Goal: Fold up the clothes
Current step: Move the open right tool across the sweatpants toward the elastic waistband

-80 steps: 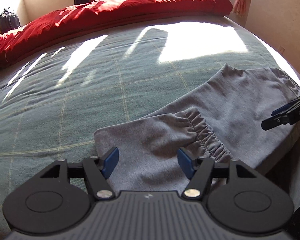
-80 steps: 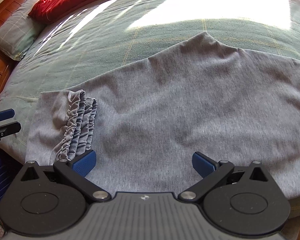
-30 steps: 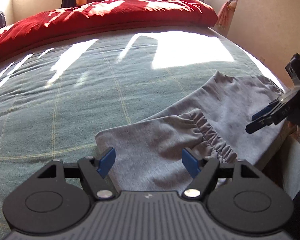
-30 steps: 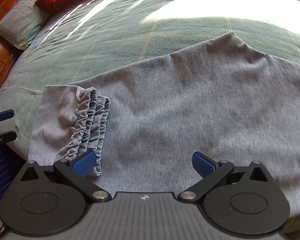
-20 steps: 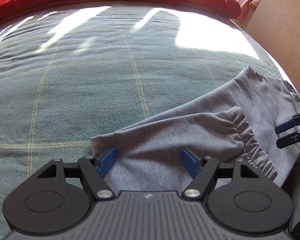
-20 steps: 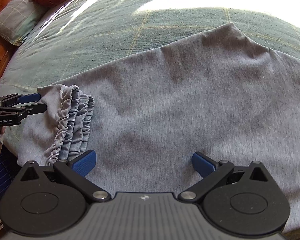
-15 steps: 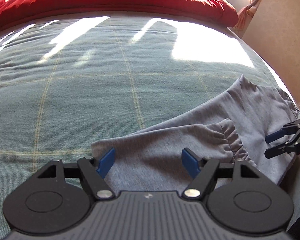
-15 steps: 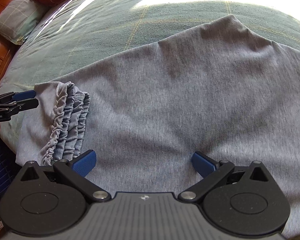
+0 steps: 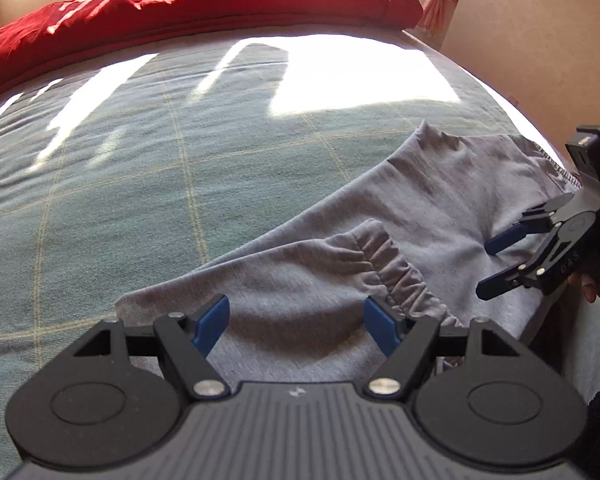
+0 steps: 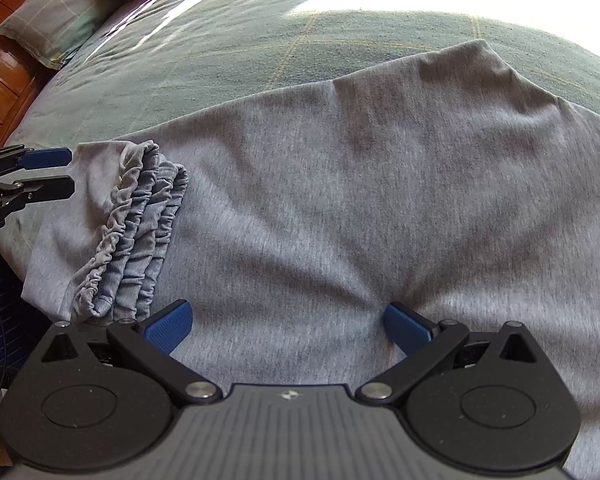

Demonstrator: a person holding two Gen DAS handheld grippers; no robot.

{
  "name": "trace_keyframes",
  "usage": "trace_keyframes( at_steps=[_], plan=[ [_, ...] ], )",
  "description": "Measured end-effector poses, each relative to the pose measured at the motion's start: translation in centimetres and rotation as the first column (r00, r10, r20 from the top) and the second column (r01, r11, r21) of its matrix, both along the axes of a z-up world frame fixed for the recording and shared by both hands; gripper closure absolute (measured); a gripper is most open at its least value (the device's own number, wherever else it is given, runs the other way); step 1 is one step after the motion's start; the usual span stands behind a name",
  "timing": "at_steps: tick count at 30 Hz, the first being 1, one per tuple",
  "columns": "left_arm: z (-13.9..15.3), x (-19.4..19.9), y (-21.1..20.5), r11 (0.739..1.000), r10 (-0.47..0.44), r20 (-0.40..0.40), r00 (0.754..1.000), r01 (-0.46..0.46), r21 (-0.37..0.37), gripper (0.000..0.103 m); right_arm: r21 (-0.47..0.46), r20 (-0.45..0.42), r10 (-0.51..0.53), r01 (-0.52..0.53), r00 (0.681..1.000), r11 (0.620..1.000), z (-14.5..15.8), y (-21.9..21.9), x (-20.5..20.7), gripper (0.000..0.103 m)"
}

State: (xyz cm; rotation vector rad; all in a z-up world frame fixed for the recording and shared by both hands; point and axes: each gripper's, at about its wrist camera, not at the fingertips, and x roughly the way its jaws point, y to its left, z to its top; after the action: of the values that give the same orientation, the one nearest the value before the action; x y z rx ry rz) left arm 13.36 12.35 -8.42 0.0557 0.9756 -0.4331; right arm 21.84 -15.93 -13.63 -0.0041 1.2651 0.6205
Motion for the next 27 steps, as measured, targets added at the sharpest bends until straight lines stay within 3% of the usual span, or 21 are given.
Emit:
trace_keyframes(
  at_steps=[5, 10, 18, 22, 24, 27],
  plan=[
    [-3.3, -3.6, -1.5, 1.000, -0.005, -0.122, 0.993, 0.004, -0.011, 0.028, 0.005, 0.005, -0.010, 0.010, 1.000, 1.000, 0.0, -0.1, -0.1, 0.000],
    [-2.7, -5.7, -3.0, 0.998, -0.055, -0.114, 0.992, 0.056, 0.006, 0.023, 0.007, 0.018, -0.019, 0.019, 1.000, 1.000, 0.0, -0.2, -0.3, 0.000],
    [0.3, -1.7, -4.3, 0.998, -0.060, 0.008, 0.998, 0.060, -0.022, 0.023, -0.004, 0.050, -0.024, 0.024, 0.998, 1.000, 0.0, 0.0, -0.8, 0.000],
    [-1.4, 0.7, -5.3, 0.997, -0.045, -0.037, 0.998, 0.043, -0.059, 0.023, -0.020, 0.057, -0.003, 0.004, 0.998, 1.000, 0.0, 0.3, -0.9, 0.000],
    [-2.8, 1.0, -5.8, 0.998, -0.038, -0.088, 0.995, 0.034, -0.054, 0.023, -0.029, 0.062, 0.008, -0.006, 0.998, 1.000, 0.1, 0.5, -0.9, 0.000],
    [-2.9, 0.5, -5.9, 0.999, -0.020, -0.095, 0.995, 0.015, -0.048, 0.023, -0.043, 0.071, 0.028, -0.025, 0.997, 0.999, 0.1, 0.6, -1.0, 0.000]
  ],
)
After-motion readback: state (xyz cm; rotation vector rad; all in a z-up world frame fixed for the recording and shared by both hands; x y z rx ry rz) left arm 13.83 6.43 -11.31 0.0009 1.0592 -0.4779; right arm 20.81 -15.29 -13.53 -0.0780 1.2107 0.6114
